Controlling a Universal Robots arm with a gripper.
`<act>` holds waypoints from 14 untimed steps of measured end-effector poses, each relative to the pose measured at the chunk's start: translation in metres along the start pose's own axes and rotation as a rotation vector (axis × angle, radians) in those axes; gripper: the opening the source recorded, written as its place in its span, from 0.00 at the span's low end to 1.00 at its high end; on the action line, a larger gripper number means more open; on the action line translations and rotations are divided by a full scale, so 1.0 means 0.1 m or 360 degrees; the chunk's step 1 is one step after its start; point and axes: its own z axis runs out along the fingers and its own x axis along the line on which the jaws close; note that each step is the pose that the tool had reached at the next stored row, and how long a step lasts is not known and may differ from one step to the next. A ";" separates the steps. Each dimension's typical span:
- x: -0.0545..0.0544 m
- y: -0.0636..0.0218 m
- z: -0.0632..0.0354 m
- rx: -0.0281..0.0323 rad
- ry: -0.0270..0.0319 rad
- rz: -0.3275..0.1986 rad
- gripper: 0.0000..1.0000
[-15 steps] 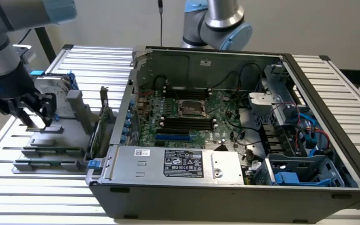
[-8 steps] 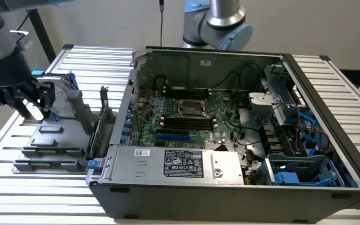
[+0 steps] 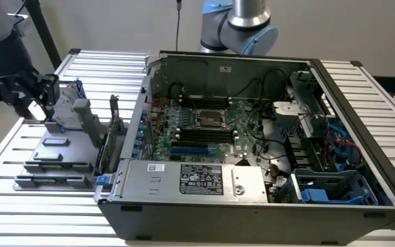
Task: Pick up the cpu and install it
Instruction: 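Pick up the cpu and move it towards the insertion slot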
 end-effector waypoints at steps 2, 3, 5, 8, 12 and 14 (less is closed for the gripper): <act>-0.04 0.004 -0.092 -0.00002 0.00002 -0.0001 0.54; -0.07 0.005 -0.138 -0.00005 0.00010 -0.0003 0.54; -0.13 0.007 -0.231 -0.00038 0.00020 -0.0006 0.54; -0.23 0.009 -0.375 -0.00086 0.00049 -0.0011 0.54; -0.40 0.012 -0.557 -0.00181 0.00076 -0.0015 0.54; -0.48 0.013 -0.634 -0.00224 0.00087 -0.0016 0.54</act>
